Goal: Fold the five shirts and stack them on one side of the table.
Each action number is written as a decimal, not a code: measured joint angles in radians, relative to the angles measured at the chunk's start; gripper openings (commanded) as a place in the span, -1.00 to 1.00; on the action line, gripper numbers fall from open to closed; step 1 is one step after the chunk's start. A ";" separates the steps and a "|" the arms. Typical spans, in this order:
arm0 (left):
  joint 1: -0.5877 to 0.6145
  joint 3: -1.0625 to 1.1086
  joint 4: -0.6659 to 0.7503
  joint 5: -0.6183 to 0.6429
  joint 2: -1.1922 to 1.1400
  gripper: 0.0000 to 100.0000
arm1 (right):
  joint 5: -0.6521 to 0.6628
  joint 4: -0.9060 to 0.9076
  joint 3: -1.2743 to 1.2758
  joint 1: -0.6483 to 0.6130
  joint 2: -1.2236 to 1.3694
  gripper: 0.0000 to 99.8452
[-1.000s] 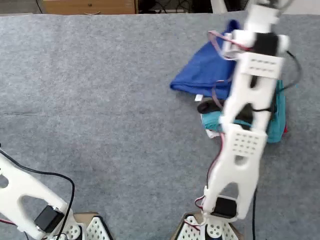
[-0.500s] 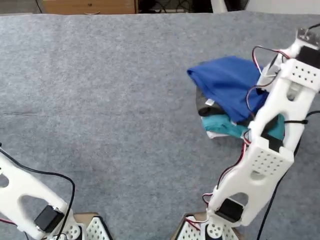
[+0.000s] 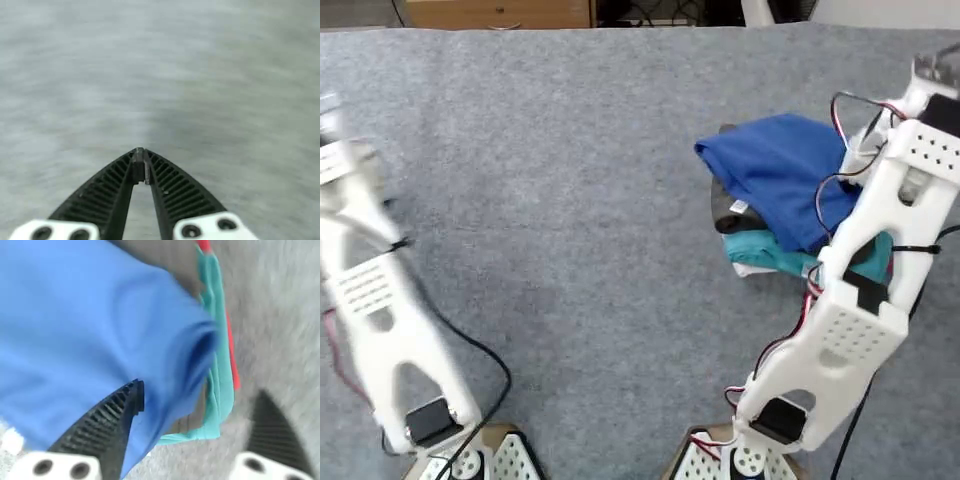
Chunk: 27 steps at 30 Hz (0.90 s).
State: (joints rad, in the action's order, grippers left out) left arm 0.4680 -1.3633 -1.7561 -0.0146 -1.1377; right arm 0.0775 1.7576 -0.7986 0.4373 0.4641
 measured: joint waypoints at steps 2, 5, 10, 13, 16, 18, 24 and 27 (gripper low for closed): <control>-0.097 0.046 0.000 -0.003 0.063 -0.94 | 0.021 0.000 -0.037 -0.063 -0.084 -0.87; -0.184 0.189 0.000 -0.002 0.192 -0.94 | 0.029 0.002 -0.080 -0.178 -0.221 -0.88; -0.229 0.545 0.002 0.008 0.470 -0.94 | 0.029 0.005 -0.041 -0.358 -0.391 -0.97; -0.232 0.804 0.061 0.009 0.652 -0.94 | 0.029 0.005 0.087 -0.462 -0.471 -0.97; -0.232 1.122 0.196 -0.014 0.855 -0.94 | 0.029 0.005 0.295 -0.551 -0.562 -0.97; -0.232 1.367 0.308 -0.032 1.011 -0.94 | 0.046 0.002 0.466 -0.603 -0.623 -0.97; -0.232 2.128 0.618 -0.038 1.564 -0.94 | 0.094 -0.181 1.074 -0.649 -0.856 -0.97; -0.232 2.383 0.658 -0.038 1.829 -0.93 | 0.097 -0.345 1.356 -0.651 -1.028 -0.97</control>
State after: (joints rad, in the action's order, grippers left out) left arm 0.2363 1.0196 -1.0978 -0.0529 0.6912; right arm 0.1741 1.4124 0.5577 -0.2133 -0.5639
